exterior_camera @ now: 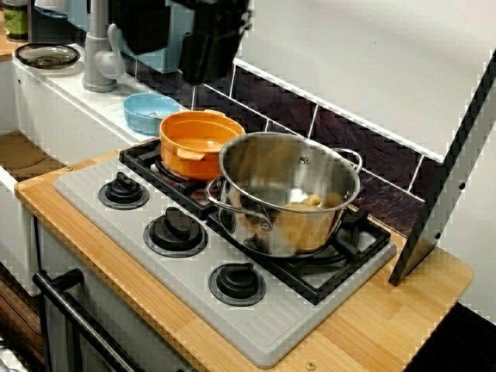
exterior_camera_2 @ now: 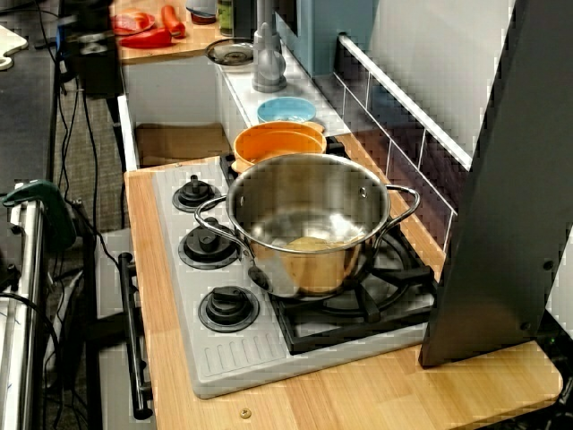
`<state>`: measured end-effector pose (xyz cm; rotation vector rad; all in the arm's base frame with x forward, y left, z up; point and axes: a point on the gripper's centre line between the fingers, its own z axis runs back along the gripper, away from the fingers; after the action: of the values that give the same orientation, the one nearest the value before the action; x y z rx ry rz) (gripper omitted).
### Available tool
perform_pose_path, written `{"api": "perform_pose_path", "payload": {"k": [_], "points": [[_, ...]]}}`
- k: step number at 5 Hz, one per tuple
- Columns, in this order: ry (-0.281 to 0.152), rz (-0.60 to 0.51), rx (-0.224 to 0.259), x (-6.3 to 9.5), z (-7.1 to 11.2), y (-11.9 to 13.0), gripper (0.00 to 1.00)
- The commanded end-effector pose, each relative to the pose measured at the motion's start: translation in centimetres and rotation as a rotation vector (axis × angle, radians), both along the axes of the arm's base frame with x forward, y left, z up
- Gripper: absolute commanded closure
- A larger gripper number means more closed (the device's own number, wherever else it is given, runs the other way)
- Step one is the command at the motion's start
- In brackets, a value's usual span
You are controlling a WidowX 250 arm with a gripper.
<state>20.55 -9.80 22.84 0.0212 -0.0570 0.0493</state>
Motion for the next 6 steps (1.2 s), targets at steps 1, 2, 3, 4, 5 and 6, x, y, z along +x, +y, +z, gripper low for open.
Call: {"api": "perform_pose_path", "payload": {"k": [1,2,3,4,5,6], "points": [[0.021,0.058,-0.015,4.5,0.3,2.8,0.00],[0.039,0.093,-0.023,6.2,-0.1,5.0,0.00],[0.051,0.119,-0.009,6.9,-0.9,7.5,0.00],[0.086,0.071,-0.012,6.7,-1.7,9.8,0.00],[0.162,-0.139,0.006,6.8,-1.3,11.9,0.00],[0.243,-0.390,-0.019,6.8,-1.2,12.8,0.00]]}}
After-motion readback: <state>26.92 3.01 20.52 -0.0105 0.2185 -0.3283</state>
